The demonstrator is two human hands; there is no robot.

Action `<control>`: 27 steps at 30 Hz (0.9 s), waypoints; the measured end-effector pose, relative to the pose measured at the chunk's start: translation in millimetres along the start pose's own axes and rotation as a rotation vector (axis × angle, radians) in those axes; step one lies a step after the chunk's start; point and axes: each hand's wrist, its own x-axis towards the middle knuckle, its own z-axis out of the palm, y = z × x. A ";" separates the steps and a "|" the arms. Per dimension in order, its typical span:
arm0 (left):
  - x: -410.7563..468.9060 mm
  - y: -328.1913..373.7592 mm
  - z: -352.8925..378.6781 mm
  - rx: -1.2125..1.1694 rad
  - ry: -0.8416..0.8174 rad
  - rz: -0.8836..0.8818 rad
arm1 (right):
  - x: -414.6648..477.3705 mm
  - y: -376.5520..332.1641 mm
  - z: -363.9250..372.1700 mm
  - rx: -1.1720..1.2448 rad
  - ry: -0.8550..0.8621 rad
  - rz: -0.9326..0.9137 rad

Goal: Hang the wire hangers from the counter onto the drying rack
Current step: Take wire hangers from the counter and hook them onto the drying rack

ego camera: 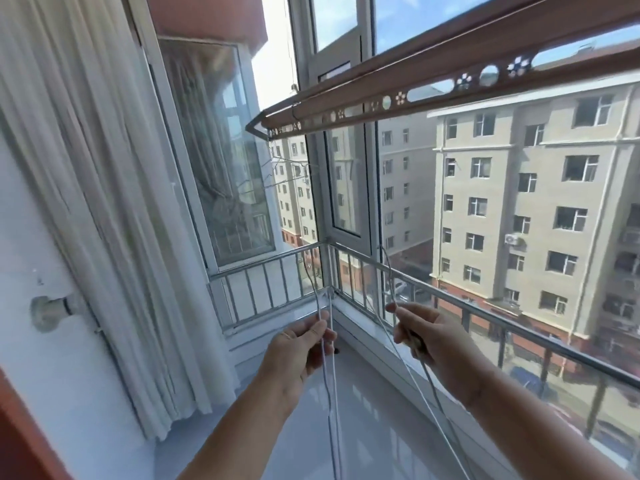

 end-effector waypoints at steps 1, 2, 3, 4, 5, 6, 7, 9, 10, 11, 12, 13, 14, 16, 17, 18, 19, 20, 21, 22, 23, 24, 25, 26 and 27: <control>13.9 7.6 -7.2 0.004 0.007 0.009 | 16.0 0.1 8.5 0.010 -0.005 -0.003; 28.0 15.3 -14.2 0.009 0.010 0.019 | 31.3 -0.4 17.1 0.016 -0.010 -0.008; 42.5 23.2 -21.4 0.017 0.009 0.031 | 46.5 -0.9 25.5 0.014 -0.014 -0.017; 58.0 31.3 -29.2 0.028 0.003 0.045 | 62.2 -1.7 34.4 0.007 -0.016 -0.030; 73.5 39.2 -37.0 0.043 -0.004 0.059 | 77.4 -2.7 43.1 -0.003 -0.013 -0.043; 89.0 46.1 -45.0 0.058 -0.009 0.071 | 91.6 -3.8 51.9 -0.015 -0.006 -0.056; 105.0 53.4 -53.0 0.069 -0.015 0.081 | 105.7 -5.2 60.9 -0.026 0.003 -0.070; 137.8 70.6 -66.5 0.078 -0.041 0.100 | 135.0 -10.0 78.8 -0.036 0.028 -0.107; 154.5 79.3 -72.1 0.077 -0.054 0.104 | 149.4 -12.3 87.5 -0.036 0.040 -0.120; 170.5 88.4 -76.6 0.073 -0.069 0.104 | 163.3 -14.7 95.9 -0.035 0.048 -0.127; 186.2 97.5 -80.6 0.070 -0.085 0.105 | 176.4 -16.9 103.9 -0.036 0.055 -0.133; 201.8 106.7 -84.1 0.070 -0.100 0.107 | 189.2 -19.1 111.5 -0.041 0.062 -0.139; 217.9 115.6 -87.2 0.073 -0.114 0.112 | 202.1 -21.2 118.7 -0.047 0.072 -0.149; 249.9 132.0 -91.7 0.082 -0.143 0.127 | 227.7 -25.5 131.6 -0.058 0.110 -0.175; 265.1 139.4 -92.5 0.084 -0.156 0.135 | 240.0 -27.8 137.2 -0.064 0.133 -0.190; 279.4 146.0 -92.6 0.088 -0.168 0.142 | 252.7 -29.5 141.8 -0.072 0.155 -0.205; 293.2 151.8 -92.3 0.093 -0.179 0.149 | 265.4 -31.1 145.8 -0.079 0.172 -0.220; 306.8 157.1 -91.4 0.094 -0.189 0.157 | 278.2 -32.9 149.3 -0.090 0.186 -0.234; 320.1 162.0 -90.5 0.090 -0.199 0.166 | 291.0 -34.9 152.3 -0.106 0.198 -0.246; 333.7 166.3 -89.7 0.082 -0.208 0.176 | 304.4 -36.6 154.6 -0.125 0.208 -0.258; 347.5 170.3 -88.6 0.075 -0.217 0.189 | 317.9 -38.3 156.5 -0.140 0.217 -0.271; 361.4 174.0 -87.3 0.073 -0.226 0.200 | 331.9 -39.6 157.9 -0.145 0.226 -0.284; 375.2 177.9 -85.6 0.076 -0.234 0.211 | 346.3 -40.6 158.9 -0.141 0.233 -0.297; 389.0 182.1 -83.3 0.081 -0.239 0.219 | 361.4 -41.6 159.2 -0.136 0.234 -0.309; 402.9 186.6 -80.5 0.081 -0.241 0.226 | 376.0 -42.9 159.3 -0.133 0.230 -0.322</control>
